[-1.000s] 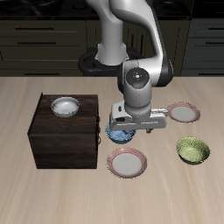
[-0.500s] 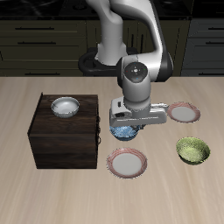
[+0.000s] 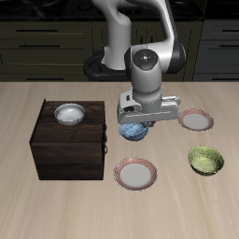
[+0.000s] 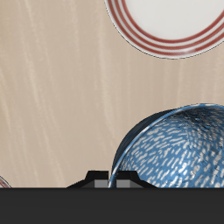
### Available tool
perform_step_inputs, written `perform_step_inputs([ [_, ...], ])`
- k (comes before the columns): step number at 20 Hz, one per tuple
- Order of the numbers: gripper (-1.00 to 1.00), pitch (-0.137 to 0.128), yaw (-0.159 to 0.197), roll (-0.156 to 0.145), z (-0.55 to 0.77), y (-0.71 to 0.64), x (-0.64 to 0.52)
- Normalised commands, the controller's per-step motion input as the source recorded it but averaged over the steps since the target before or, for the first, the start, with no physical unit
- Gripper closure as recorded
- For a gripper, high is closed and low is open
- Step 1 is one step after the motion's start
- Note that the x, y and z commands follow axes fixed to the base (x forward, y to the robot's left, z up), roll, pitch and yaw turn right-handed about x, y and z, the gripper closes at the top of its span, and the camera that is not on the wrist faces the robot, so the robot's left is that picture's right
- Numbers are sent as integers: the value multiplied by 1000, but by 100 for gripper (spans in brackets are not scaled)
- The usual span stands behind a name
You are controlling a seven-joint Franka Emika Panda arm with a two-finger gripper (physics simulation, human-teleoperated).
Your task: Place the blue bowl onto the plate that is on the left side of the table
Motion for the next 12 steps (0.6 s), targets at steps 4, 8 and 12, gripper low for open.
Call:
perform_step_inputs([
  [4, 100, -84, 24, -12, 377, -45, -335],
  [8, 100, -62, 7, -11, 316, -87, -331],
  [12, 100, -65, 37, -8, 307, -4, -351],
])
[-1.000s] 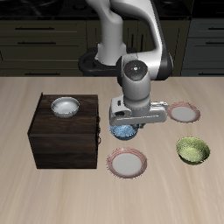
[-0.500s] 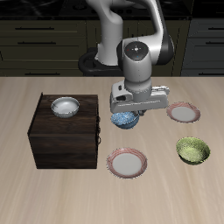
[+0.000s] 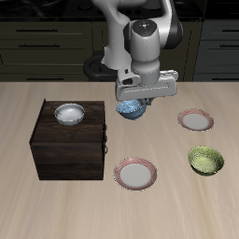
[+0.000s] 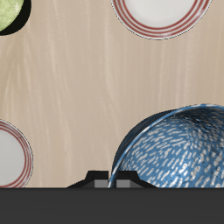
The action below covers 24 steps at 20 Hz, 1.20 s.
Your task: Place the blue bowl onto the plate that is on the left side of the table
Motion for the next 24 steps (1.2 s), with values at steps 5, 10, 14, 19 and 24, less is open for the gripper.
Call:
perform_step_inputs([
  [5, 100, -47, 21, -35, 272, -27, -291],
  [10, 100, -34, 15, -72, 305, -76, -285],
  [14, 100, -12, 14, -24, 149, 12, -91],
  [19, 100, -5, -1, 6, 77, 216, -36],
  [24, 100, 7, 6, 53, 3, 416, -13],
])
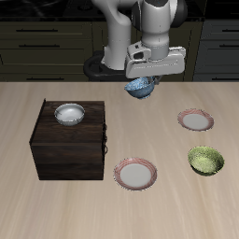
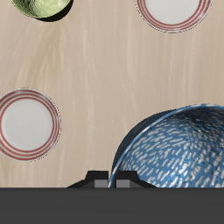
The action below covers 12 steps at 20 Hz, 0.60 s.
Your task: Place the blue bowl onto the plate that is on the left side of the table
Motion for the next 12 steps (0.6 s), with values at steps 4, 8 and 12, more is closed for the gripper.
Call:
perform_step_inputs([
  [4, 100, -13, 9, 55, 76, 353, 6],
  [8, 100, 23, -13, 11, -15, 267, 28],
  [12, 100, 7, 25, 56, -43, 355, -108],
])
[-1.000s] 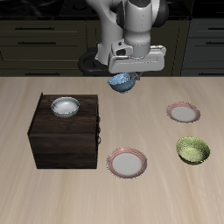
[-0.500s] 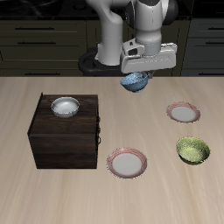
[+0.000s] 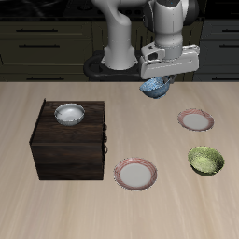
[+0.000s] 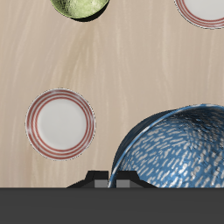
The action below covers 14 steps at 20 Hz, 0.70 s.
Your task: Place the blue bowl onto the plate that is on the left side of the table
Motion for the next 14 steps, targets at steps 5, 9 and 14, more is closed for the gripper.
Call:
perform_step_inputs([
  [5, 100, -5, 10, 26, 84, 368, -62],
  [9, 100, -9, 17, -2, 34, 275, 38],
  [14, 100, 5, 1, 3, 1, 209, 57],
])
